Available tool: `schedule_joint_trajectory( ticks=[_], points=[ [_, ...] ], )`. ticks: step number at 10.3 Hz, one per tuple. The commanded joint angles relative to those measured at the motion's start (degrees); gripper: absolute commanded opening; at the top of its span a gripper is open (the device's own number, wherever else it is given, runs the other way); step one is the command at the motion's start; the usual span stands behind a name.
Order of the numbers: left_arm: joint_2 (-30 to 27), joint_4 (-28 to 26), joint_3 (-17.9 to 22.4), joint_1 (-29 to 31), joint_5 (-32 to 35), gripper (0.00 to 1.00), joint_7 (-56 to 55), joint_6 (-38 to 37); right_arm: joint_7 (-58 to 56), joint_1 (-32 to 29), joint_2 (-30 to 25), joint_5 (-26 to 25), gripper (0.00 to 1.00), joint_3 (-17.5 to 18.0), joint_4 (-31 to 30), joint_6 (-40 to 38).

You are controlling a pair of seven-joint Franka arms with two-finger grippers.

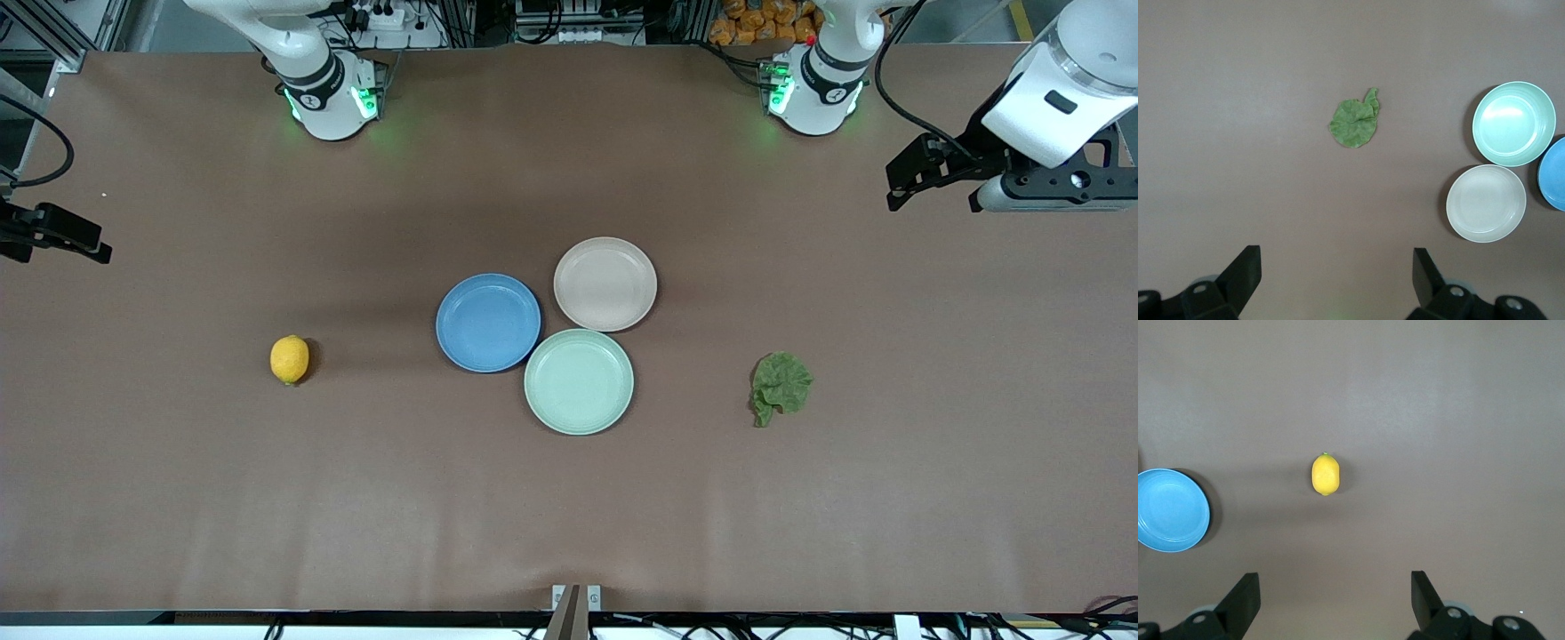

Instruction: Place lemon and lettuce in plates

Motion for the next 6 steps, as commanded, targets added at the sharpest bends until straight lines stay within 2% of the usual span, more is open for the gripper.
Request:
schedule_joint_trajectory(
  ticks=[1,6],
  points=[
    [0.1,0.4,-0.2,0.1,1.6,1.00,1.0,0.5,0.5,-0.7,0.4,0.2,1.00,0.5,1.1,-0.9],
    [1.4,0.2,-0.2,0.2,1.1,1.00,0.4,0.5,0.4,-0.7,0.4,0.2,1.00,0.5,1.1,-0.9]
  ],
)
